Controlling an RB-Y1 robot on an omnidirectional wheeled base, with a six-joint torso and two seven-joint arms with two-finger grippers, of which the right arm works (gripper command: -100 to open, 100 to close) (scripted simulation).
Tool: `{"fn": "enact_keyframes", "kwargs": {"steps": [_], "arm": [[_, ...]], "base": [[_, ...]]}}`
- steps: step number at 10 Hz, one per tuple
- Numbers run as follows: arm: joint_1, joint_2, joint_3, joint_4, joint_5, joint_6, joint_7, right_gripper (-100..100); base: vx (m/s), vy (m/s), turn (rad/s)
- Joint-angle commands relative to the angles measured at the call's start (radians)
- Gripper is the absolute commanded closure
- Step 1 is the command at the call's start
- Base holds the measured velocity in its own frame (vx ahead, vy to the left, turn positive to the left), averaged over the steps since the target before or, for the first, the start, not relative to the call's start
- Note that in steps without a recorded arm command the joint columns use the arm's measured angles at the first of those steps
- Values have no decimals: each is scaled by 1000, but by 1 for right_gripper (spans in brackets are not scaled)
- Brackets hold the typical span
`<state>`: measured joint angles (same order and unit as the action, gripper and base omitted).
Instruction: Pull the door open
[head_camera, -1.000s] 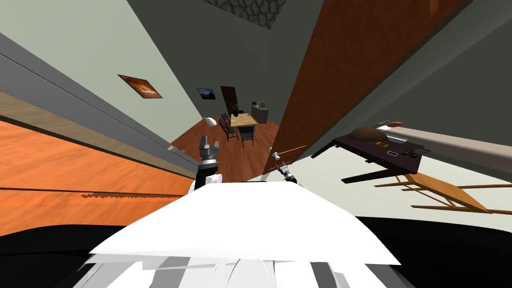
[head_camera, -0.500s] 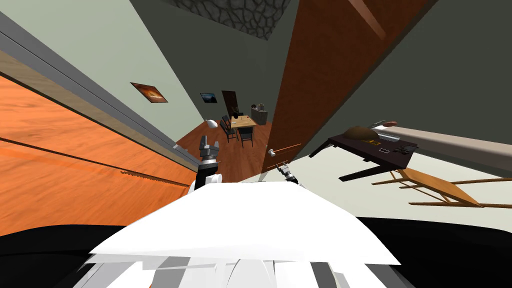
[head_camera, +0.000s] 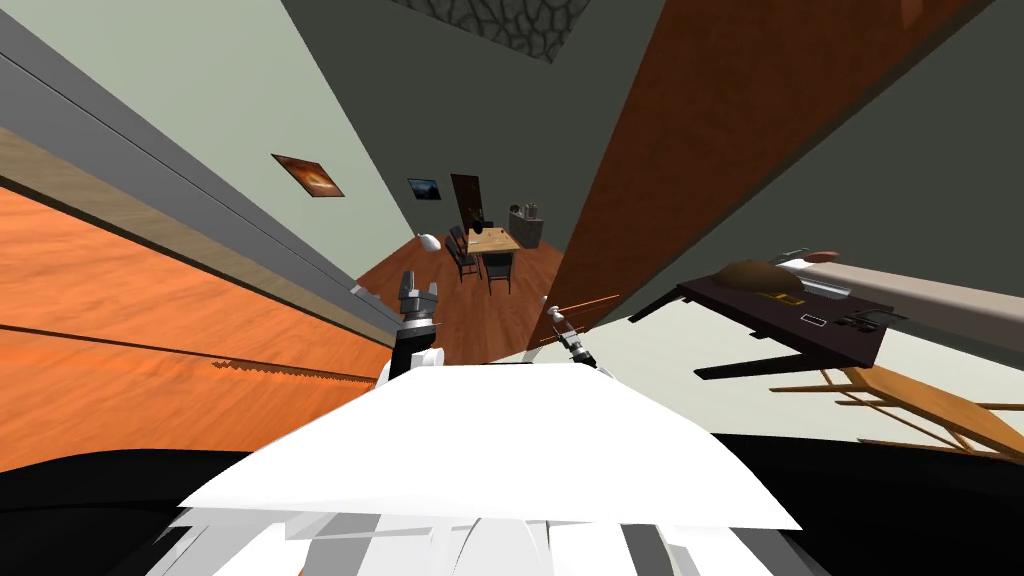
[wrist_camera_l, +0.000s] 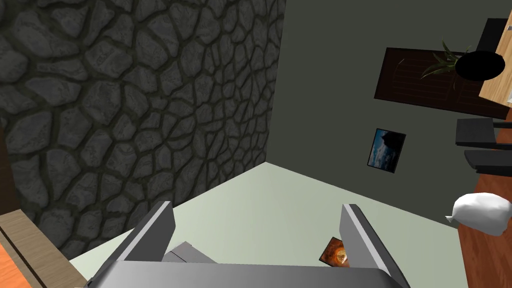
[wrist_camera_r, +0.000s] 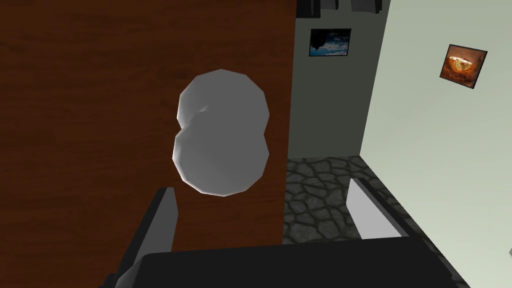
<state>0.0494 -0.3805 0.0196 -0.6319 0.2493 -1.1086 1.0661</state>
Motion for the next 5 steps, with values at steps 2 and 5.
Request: {"fn": "enact_keyframes", "kwargs": {"steps": [2,5], "arm": [[-4,-4,22,7,-50,11,24,-100],[-9,-10,50,12,-114,25,52,-100]], "base": [[92,10,89],[95,-13,79]]}}
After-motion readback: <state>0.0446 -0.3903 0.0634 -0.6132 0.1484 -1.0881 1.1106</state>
